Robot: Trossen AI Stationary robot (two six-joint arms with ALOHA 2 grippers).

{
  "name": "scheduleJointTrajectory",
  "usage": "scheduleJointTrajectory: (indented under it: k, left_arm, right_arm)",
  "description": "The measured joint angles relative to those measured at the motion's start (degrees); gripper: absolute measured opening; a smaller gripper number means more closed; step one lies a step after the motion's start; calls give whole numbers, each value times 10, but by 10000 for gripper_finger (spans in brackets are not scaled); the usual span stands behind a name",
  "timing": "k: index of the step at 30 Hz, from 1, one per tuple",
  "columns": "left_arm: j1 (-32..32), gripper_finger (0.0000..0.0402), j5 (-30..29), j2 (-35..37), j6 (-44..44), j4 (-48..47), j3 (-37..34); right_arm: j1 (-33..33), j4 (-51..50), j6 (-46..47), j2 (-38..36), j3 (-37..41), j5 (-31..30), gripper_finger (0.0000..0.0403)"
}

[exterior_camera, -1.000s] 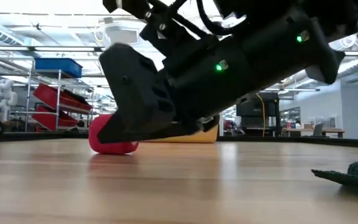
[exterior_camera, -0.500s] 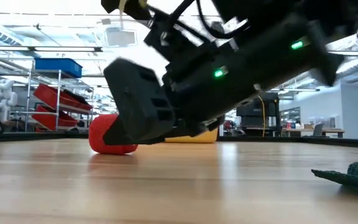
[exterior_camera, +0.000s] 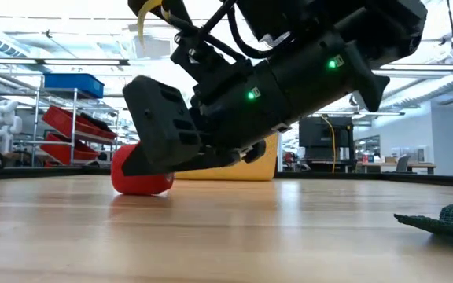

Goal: Roll bandage
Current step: Put the rolled red bandage into the transparent zip bag

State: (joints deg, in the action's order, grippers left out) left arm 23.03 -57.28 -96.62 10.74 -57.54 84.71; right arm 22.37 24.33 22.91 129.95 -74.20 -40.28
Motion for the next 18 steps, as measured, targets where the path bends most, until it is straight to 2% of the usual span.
scheduleJointTrajectory:
  k: [4,8,13,18]
  left_arm:
    - [0,2,0,0,0,0,0]
    - [0,2,0,0,0,0,0]
    - [0,2,0,0,0,0,0]
    - [0,2,0,0,0,0,0]
  right_arm:
    - [-7,10,-5,0,0,3,238]
    - [-15,21,-14,0,0,36,230]
    - [-22,25,-23,0,0,86,187]
    - [-24,51,-49,0,0,98,136]
